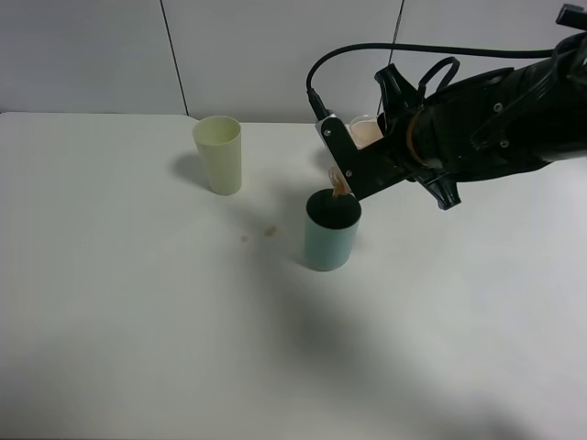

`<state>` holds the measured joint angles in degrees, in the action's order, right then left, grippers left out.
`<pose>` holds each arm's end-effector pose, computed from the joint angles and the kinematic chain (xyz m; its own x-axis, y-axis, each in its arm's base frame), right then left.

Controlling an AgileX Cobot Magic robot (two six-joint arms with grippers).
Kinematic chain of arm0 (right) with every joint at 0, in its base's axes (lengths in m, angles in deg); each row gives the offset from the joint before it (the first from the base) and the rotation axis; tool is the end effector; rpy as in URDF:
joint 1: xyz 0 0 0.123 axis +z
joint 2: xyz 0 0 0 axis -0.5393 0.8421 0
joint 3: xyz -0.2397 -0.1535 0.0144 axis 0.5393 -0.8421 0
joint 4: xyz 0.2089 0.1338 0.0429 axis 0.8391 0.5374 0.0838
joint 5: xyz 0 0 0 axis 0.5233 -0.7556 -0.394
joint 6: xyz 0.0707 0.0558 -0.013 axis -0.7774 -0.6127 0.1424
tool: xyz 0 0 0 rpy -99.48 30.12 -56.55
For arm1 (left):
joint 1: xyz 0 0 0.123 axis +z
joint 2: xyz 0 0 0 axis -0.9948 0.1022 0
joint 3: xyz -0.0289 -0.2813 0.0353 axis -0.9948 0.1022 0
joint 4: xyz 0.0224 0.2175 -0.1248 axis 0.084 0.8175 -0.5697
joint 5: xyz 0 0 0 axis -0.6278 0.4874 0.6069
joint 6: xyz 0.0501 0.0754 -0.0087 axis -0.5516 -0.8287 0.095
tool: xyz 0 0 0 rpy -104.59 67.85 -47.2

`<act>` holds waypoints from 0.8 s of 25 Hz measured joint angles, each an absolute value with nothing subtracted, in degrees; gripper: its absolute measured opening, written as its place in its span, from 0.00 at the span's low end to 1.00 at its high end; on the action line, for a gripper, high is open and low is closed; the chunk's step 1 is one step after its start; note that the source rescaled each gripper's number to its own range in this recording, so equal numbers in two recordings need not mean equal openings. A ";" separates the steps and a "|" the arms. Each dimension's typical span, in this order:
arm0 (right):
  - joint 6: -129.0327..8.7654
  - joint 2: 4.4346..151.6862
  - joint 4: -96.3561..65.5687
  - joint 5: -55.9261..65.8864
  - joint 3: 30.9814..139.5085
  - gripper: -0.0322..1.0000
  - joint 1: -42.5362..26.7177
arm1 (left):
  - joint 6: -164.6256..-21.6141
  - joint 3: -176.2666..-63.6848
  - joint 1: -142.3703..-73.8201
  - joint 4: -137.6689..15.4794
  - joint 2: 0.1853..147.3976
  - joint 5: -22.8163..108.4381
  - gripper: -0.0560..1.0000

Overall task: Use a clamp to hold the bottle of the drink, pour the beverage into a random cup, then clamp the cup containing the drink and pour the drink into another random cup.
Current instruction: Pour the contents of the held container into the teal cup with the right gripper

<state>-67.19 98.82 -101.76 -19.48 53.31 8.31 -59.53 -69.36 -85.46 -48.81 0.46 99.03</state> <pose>0.2689 0.1679 0.1981 0.2976 -0.8532 0.4284 -0.5536 -0.5198 -0.6507 -0.0056 -0.0016 0.2798 -0.4372 0.0077 -0.8993 0.0385 0.9992 -0.0102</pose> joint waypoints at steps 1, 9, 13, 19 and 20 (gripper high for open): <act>-67.19 98.82 -101.93 -19.48 53.31 0.05 8.31 | -59.53 -69.36 -85.46 -48.81 0.46 99.03 0.90; -67.24 98.82 -105.46 -19.61 53.31 0.05 8.31 | -59.53 -69.36 -85.46 -48.81 0.46 99.03 0.90; -67.24 98.82 -107.70 -19.61 53.31 0.05 8.31 | -59.53 -69.36 -85.46 -48.81 0.46 99.03 0.90; -67.24 98.82 -110.20 -19.61 53.31 0.05 8.31 | -59.53 -69.36 -85.46 -48.81 0.46 99.03 0.90; -67.31 98.82 -110.62 -19.55 53.31 0.05 8.31 | -59.53 -69.36 -85.46 -48.81 0.46 99.03 0.90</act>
